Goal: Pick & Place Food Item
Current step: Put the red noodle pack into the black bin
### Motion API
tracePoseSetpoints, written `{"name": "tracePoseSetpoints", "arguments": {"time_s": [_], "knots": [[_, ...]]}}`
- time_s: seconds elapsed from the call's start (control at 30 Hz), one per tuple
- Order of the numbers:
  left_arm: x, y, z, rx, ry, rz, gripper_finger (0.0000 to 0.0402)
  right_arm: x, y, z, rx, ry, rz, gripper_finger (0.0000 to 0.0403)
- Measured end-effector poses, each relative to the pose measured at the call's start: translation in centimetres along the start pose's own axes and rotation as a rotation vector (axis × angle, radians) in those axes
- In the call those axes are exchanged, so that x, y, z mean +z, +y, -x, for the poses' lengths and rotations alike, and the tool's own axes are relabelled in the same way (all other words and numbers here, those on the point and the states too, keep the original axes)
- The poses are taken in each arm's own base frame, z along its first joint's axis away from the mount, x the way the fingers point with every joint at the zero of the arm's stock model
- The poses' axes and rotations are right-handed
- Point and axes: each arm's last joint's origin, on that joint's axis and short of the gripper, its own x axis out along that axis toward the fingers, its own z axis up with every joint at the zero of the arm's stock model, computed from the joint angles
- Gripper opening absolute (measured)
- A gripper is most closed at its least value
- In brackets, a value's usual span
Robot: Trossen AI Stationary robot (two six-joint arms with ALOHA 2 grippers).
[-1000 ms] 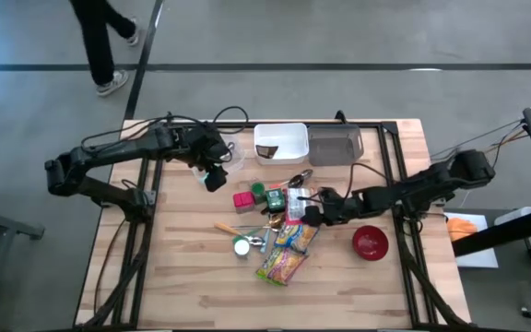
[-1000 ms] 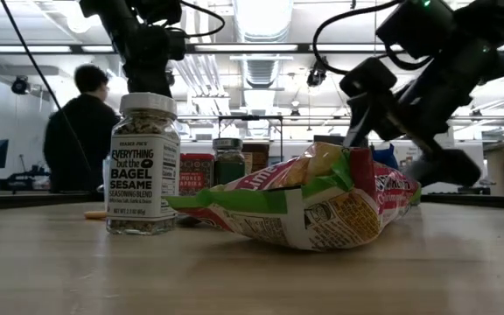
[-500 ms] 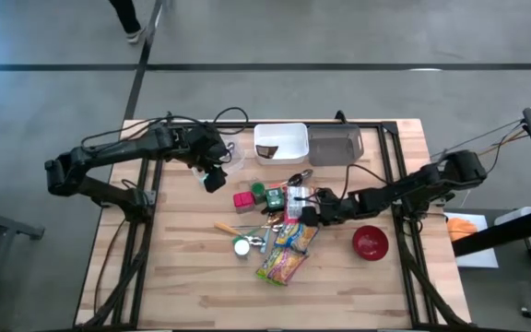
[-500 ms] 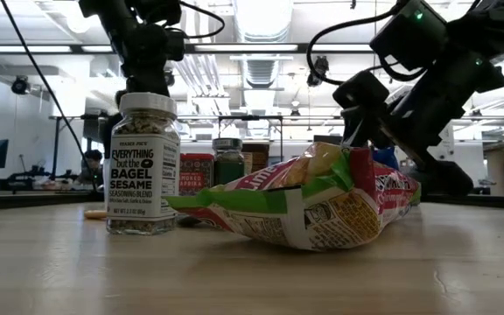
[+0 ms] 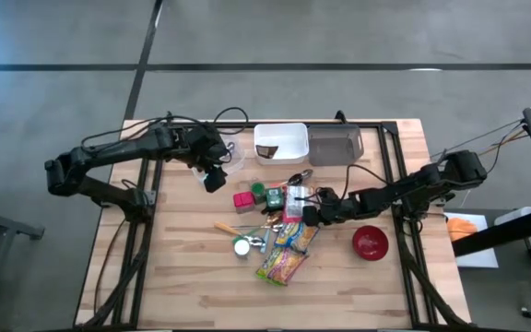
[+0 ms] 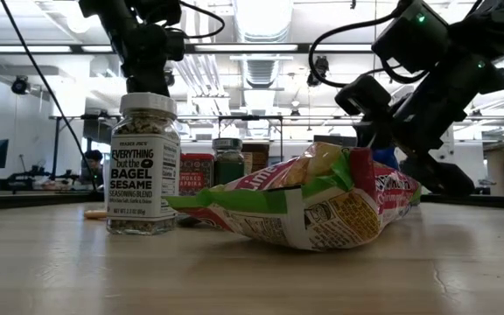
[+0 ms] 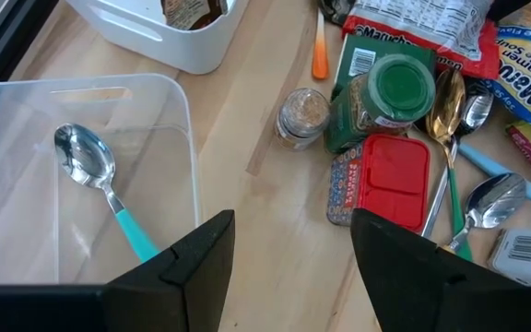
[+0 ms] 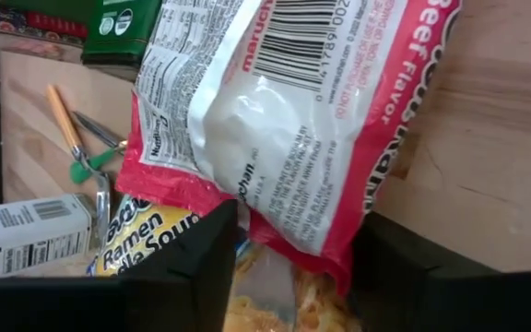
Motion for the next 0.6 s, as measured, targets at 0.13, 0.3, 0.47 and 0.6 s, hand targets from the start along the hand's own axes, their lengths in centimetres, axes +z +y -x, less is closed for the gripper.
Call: {"name": "tracePoseSetpoints", "arguments": {"time_s": [0.13, 0.3, 0.47, 0.6], "knots": [[0.0, 0.0, 0.0, 0.0, 0.0, 0.0, 0.022, 0.0, 0.0, 0.0, 0.002, 0.0, 0.0, 0.0126], [0.0, 0.0, 0.0, 0.0, 0.0, 0.003, 0.022, 0.1, 0.4, 0.4, 0.024, -0.001, 0.019, 0.0058], [0.0, 0.0, 0.0, 0.0, 0.0, 0.003, 0.022, 0.3, 1.4, 1.6, 0.09, -0.008, 0.048, 0.0013], [0.0, 0.0, 0.0, 0.0, 0.0, 0.003, 0.022, 0.6, 1.7, 3.0, 0.119, -0.01, 0.046, 0.0009]]}}
